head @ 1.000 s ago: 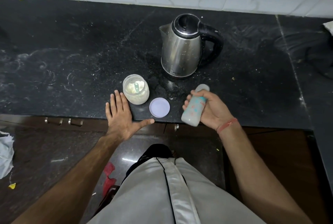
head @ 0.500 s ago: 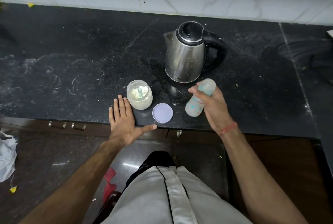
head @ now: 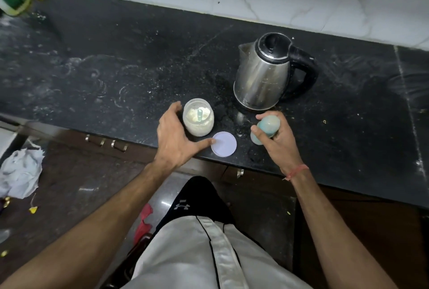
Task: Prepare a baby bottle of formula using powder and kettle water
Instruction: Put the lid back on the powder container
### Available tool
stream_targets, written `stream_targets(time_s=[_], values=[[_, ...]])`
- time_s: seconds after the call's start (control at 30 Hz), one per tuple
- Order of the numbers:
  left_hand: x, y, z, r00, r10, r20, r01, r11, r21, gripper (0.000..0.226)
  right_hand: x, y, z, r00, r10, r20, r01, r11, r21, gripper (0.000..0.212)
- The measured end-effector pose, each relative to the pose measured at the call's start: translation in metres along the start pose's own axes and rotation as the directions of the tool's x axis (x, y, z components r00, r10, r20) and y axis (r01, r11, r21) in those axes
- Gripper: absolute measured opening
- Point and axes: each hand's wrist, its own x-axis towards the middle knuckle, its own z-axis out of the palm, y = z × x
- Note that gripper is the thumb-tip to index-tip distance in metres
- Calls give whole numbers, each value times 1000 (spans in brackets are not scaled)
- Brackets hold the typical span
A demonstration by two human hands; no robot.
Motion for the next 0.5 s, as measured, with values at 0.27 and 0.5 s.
stream_targets(time_s=[0.27,0.5], values=[[15,24,-4,997,-75,29,78,992,-97,83,-12,-16,8,995,35,-88,-38,999,-35,80],[22,15,-7,995,-68,69,76,990,-117,95,-39,-49,56,872,-455,-179,285,771,-569,30]])
